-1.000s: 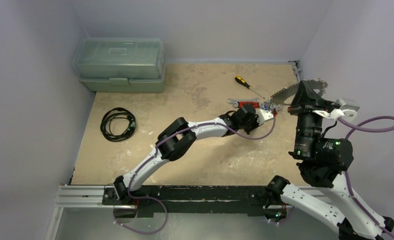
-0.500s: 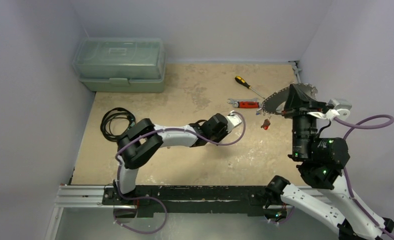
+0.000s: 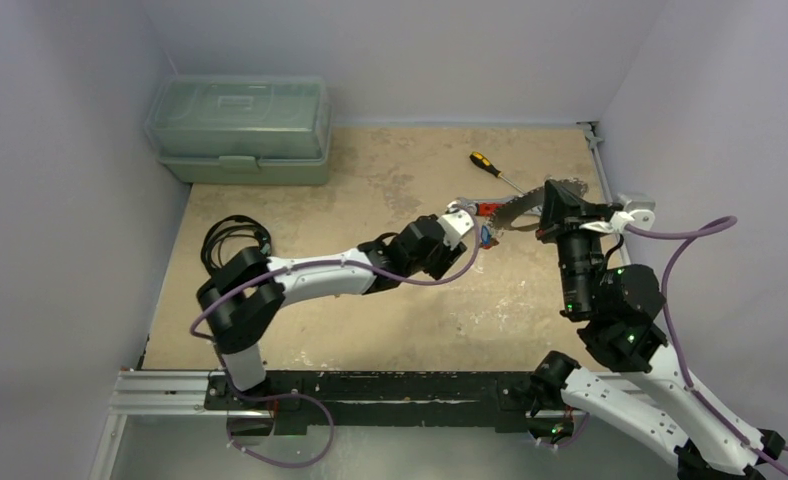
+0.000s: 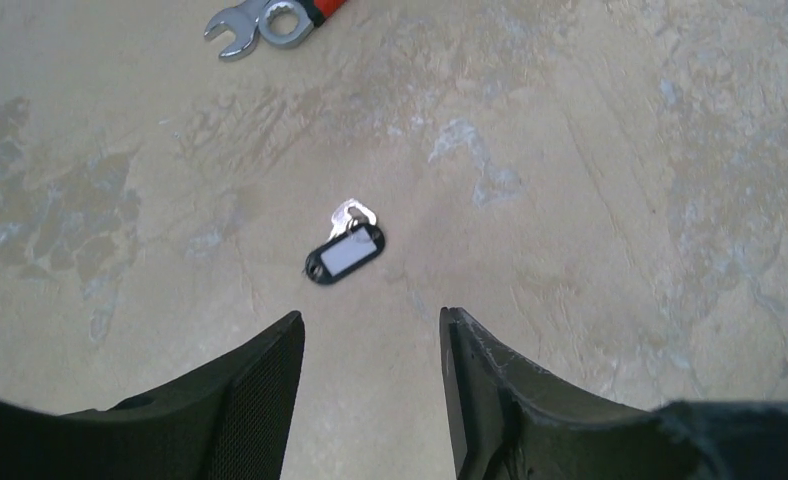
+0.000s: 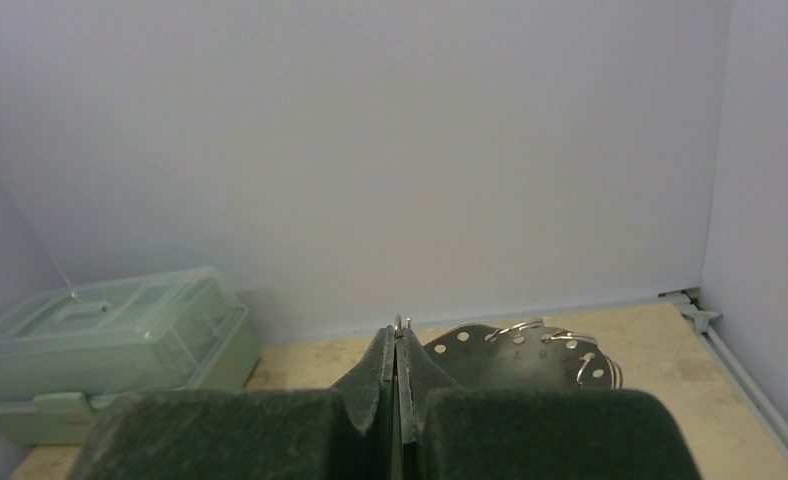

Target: Put the keys on the keyring

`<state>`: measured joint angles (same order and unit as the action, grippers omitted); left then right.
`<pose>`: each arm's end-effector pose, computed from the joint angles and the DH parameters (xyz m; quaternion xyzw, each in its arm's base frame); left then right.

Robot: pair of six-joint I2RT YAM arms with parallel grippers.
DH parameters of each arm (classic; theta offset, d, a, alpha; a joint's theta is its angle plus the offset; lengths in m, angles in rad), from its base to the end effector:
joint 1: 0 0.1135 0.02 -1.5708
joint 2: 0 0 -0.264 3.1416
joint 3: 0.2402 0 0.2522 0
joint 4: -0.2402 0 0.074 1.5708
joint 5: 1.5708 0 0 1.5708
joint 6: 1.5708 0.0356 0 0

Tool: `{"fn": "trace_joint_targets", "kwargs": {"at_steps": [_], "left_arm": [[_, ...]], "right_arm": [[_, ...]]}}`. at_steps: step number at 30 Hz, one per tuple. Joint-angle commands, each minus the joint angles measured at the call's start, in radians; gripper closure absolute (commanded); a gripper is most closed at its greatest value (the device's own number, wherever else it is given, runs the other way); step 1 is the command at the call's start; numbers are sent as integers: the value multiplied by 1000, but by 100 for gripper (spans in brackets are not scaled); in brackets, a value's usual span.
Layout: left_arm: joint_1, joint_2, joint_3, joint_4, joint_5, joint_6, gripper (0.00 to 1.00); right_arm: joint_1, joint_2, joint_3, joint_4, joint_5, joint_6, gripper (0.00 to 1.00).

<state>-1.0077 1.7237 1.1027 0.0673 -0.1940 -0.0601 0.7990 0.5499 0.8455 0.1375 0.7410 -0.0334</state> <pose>0.2124 -0.3236 0.2234 0.3547 0.7951 -0.1738 0.4602 0.0889 0.0569 0.4223 0.0760 0.5826 0.1124 0.8014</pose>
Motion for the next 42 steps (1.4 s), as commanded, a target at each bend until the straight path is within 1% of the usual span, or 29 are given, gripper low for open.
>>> {"fn": "trace_joint_targets", "kwargs": {"at_steps": [1,5,8,13,20,25,29,35,38,42], "left_arm": [[9,151,162,-53,-34,-67,50],[11,249,255,-65,-92,-265,52],[10,322,341,-139,-132,-393,54],[10,408,419,-195,-201,-479,58],[10,443,446,-215,-277,-516,68],[11,462,453,-203,-272,-520,71],[11,479,470,-199,-266,-523,76],[11,487,469,-193,-260,-533,90],[11,486,462,-188,-259,-539,100],[10,459,434,-167,-261,-542,100]], "right_arm": [[-1,-8,5,18,-13,27,100],[-1,-19,-10,23,-8,26,100],[-1,-29,-18,28,-6,27,100],[-1,-62,-29,37,-17,14,100],[-1,-87,-44,42,-49,10,100],[-1,-88,-51,47,-66,10,100],[-1,-93,-57,50,-74,8,100],[-1,-99,-60,54,-84,4,100],[-1,-97,-62,51,-90,2,100],[-1,-95,-59,50,-92,1,100]]}}
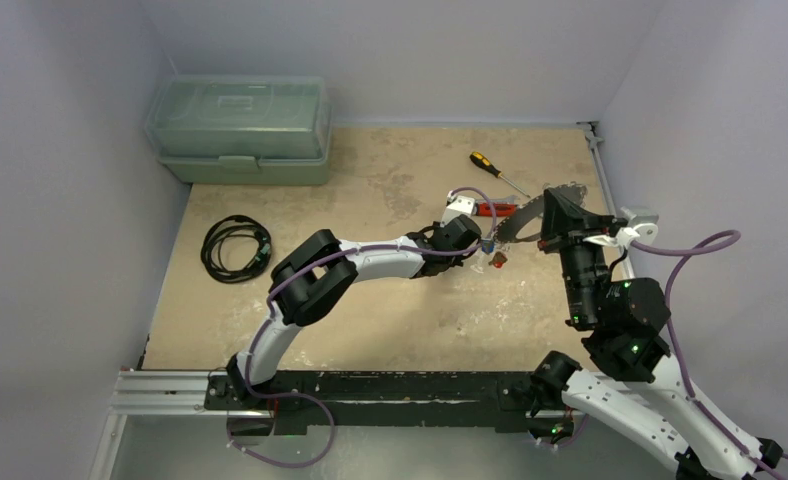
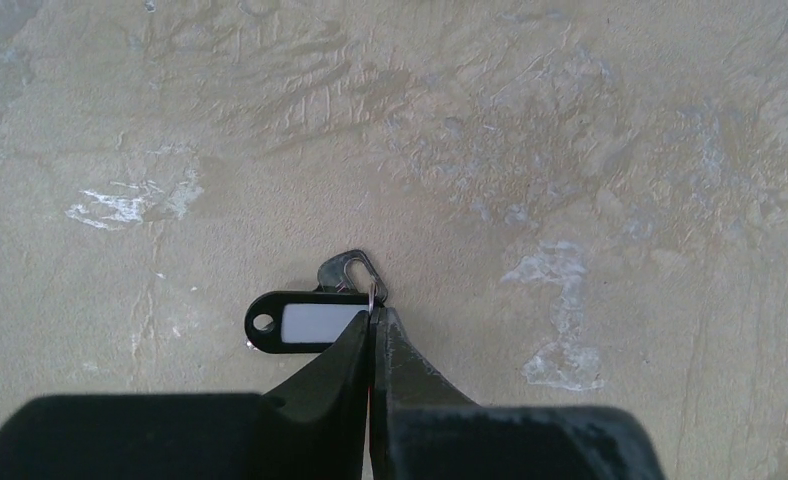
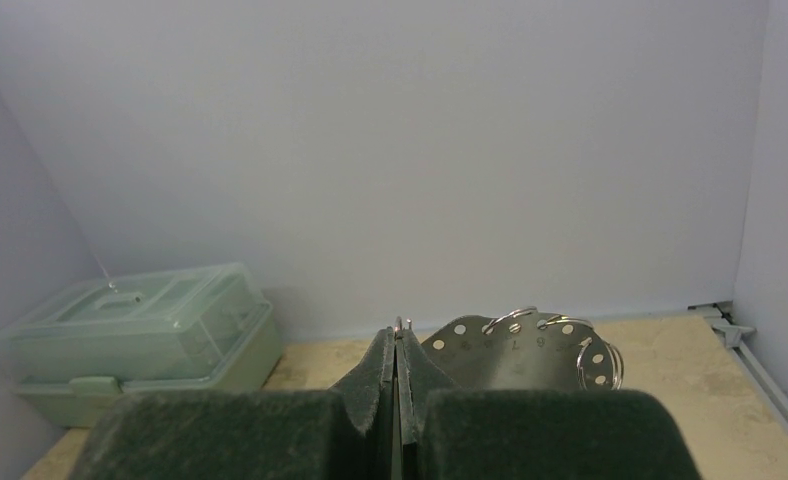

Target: Put the keys on the keyring

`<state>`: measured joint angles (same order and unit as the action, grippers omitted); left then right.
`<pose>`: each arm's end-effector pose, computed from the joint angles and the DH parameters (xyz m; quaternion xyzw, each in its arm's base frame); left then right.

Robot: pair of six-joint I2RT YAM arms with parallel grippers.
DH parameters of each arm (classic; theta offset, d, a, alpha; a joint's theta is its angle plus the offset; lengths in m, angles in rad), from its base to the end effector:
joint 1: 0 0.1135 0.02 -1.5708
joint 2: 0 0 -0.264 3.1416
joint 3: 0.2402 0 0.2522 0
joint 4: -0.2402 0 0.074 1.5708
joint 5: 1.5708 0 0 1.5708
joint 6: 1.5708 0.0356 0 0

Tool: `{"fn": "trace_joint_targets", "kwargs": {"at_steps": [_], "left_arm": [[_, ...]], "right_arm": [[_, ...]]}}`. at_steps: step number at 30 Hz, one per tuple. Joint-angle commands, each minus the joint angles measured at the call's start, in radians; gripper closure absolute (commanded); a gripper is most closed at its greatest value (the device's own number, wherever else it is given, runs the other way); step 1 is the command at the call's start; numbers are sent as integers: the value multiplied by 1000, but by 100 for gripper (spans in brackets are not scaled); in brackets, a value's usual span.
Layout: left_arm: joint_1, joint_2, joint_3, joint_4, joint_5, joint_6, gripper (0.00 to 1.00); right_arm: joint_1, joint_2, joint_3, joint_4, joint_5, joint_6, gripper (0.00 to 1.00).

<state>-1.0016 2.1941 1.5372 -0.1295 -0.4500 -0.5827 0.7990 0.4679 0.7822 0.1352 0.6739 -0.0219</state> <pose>0.2715 -0.3957 0.1507 0.1039 0.8988 -0.1204 0.4084 0.0790 0.0494 0.4096 0.0565 0.5719 0.1401 0.8063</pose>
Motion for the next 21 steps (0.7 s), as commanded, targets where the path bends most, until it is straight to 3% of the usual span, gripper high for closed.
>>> {"fn": "trace_joint_targets", "kwargs": {"at_steps": [1,11,21], "left_arm": [[4,-24,-15,42,-2,-16,100],[4,-250,-261,162,90,61,100],[-7,-637,-607,31,71,72,100]], "right_arm": [[-1,-15,4,52,-25,-12,100],[-1,-20,-4,44,-39,-3,100],[-1,3,-28,41,-59,45,100]]}}
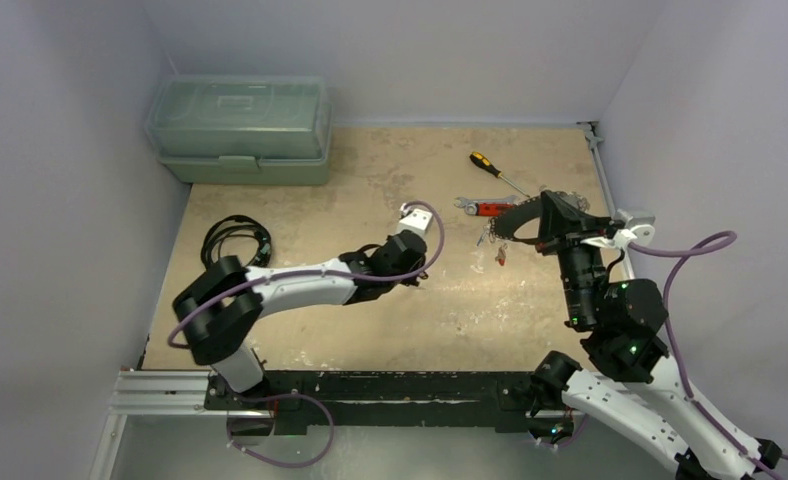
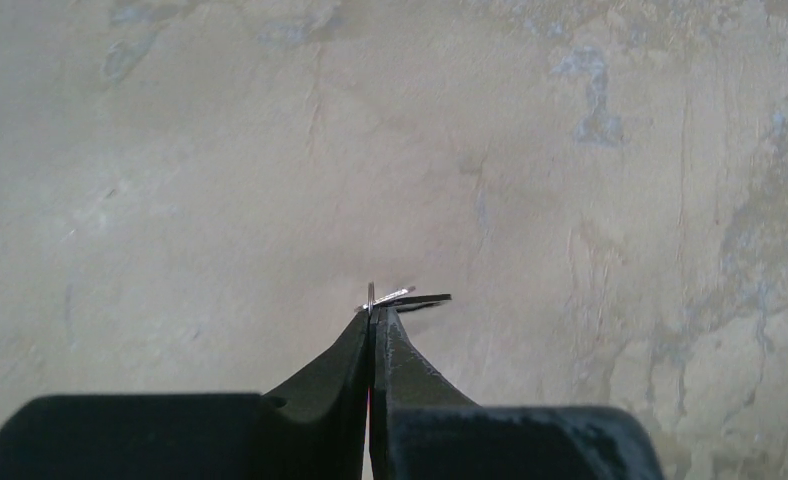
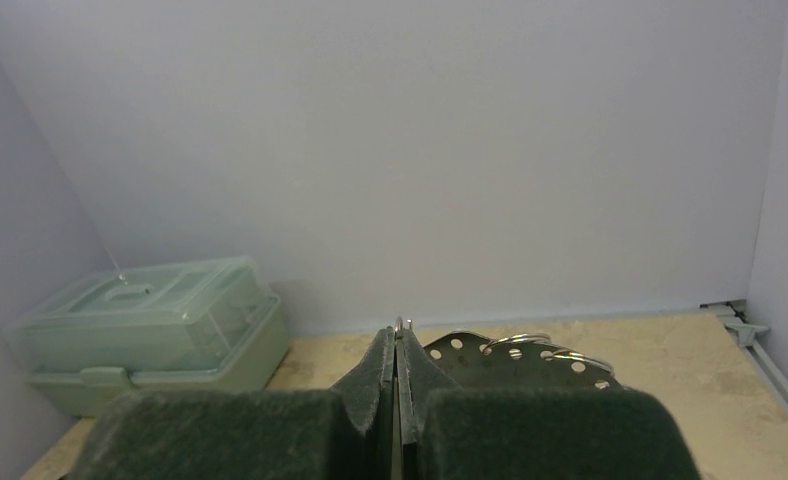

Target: Put the keys on the keyring

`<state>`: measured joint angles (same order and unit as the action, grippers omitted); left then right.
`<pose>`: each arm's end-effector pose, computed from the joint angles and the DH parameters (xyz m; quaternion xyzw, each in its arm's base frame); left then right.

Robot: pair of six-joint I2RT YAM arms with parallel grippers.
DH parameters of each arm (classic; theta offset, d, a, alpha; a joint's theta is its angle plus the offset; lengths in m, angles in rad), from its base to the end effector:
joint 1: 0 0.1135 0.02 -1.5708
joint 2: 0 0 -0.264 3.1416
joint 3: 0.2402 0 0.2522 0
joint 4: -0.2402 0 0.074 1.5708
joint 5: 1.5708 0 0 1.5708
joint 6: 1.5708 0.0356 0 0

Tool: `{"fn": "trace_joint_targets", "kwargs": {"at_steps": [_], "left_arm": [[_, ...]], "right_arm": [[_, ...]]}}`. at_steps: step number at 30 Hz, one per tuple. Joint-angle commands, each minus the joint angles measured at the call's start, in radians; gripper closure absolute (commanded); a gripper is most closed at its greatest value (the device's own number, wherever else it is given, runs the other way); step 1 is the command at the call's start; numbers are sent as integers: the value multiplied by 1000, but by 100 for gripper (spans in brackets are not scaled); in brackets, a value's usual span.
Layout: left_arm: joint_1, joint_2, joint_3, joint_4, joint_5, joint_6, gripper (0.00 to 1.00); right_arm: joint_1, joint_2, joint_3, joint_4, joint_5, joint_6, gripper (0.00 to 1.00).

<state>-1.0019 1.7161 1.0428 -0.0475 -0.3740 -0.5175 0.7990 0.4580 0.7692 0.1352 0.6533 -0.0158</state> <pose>0.2090 -0.3027 0.1982 0.1403 0.8874 -0.1562 0.4104 0.0785 0.0496 0.4065 0.0492 0.5711 0.1478 0.8060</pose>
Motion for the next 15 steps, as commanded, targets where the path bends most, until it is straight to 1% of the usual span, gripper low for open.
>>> {"fn": "trace_joint_targets", "kwargs": {"at_steps": [1,5,8,12,15], "left_arm": [[-11,-194,-143,-67,-2,0,100],[-44,-318,-248,-115,17,-19,100],[-75,-406,-322,-116,13,-12,100],[-90,-577,-425,-79,5,33,100],[-90,-700,-469,-74,2,54,100]], "right_arm": [[-1,18,-19,41,-48,46,100],[-1,37,-37,43,-78,71,100],[-1,46,-57,45,-120,95,100],[-1,60,-91,66,-189,115,100],[-1,76,-110,73,-230,124,100]]}}
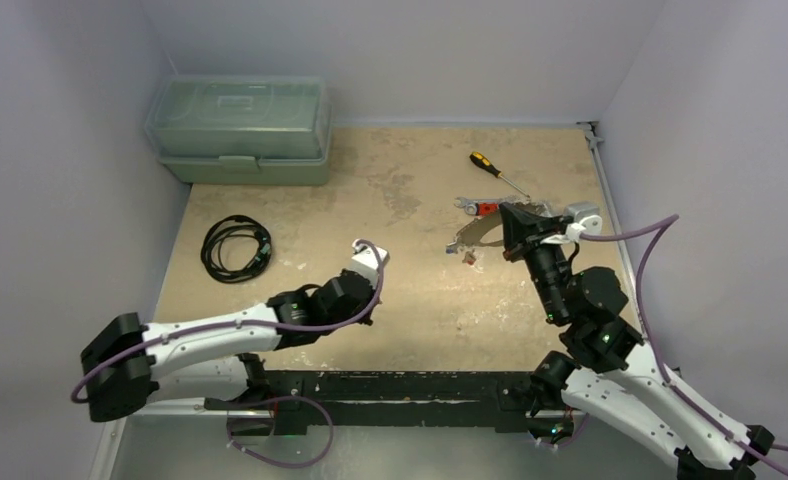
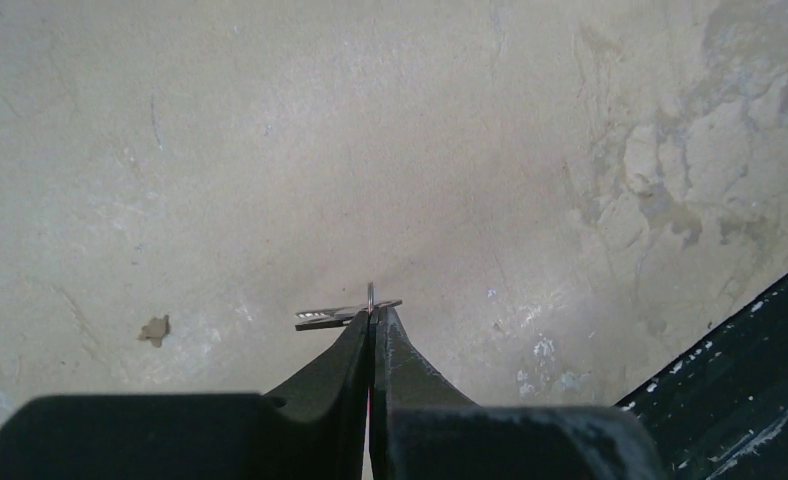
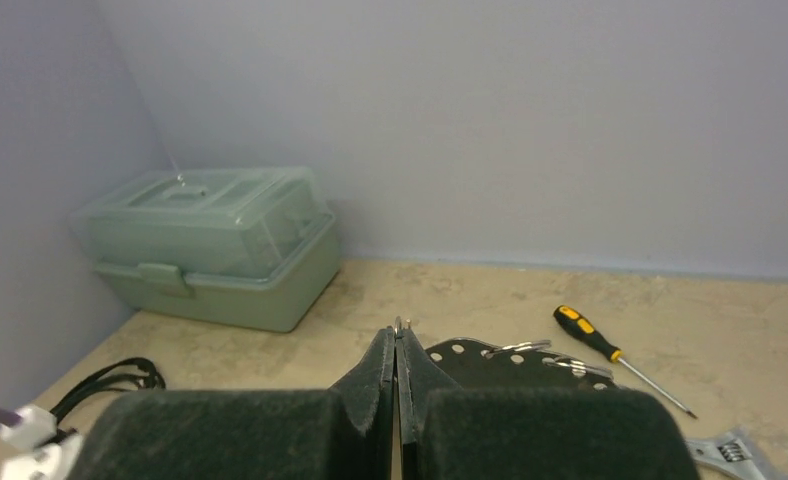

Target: Put the keys on the keyring

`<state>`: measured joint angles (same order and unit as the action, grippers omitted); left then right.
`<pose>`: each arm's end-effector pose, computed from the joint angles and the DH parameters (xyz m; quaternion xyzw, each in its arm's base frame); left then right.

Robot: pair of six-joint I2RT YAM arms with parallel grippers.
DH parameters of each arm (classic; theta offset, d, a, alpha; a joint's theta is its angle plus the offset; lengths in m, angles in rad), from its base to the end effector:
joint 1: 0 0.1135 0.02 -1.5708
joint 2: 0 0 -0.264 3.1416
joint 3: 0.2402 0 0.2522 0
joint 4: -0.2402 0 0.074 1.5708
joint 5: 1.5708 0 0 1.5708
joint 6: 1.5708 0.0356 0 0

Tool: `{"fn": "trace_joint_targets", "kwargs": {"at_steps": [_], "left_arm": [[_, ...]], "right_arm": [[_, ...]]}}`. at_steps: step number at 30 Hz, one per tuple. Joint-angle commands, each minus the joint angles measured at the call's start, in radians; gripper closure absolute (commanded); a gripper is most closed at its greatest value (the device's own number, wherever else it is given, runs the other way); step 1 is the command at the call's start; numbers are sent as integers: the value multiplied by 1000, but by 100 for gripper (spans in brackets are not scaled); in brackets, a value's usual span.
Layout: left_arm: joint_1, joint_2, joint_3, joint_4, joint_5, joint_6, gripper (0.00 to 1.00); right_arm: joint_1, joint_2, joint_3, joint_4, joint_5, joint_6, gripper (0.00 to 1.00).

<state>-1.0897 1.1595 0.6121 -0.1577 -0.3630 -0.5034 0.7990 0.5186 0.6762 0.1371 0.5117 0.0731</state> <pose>0.1207 -0.2038 0.2097 0.1855 0.8766 -0.1804 0.4056 0.0988 0.0765 0.3726 -0.0145 0.6109 0.1916 0.7681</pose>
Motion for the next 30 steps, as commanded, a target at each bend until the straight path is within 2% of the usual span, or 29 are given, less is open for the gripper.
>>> {"fn": "trace_joint_targets", "kwargs": {"at_steps": [1,8,12,17,24,30], "left_arm": [[-4,-182,-40,24,-12,54,100],[-4,-307,23,-107,36,177,100],[-4,-356,52,-147,30,328,100],[-4,-421,42,-84,106,561,100],[-4,-468,-7,-30,293,900,100],[2,-470,-37,27,445,1009,100]], "right_arm": [[-1,19,-25,76,-106,38,100],[-1,27,-77,145,-251,53,100],[-1,30,-129,206,-325,53,100],[-1,38,-184,255,-401,56,100],[-1,19,-234,299,-528,21,100],[-1,39,-300,410,-667,10,100]]}}
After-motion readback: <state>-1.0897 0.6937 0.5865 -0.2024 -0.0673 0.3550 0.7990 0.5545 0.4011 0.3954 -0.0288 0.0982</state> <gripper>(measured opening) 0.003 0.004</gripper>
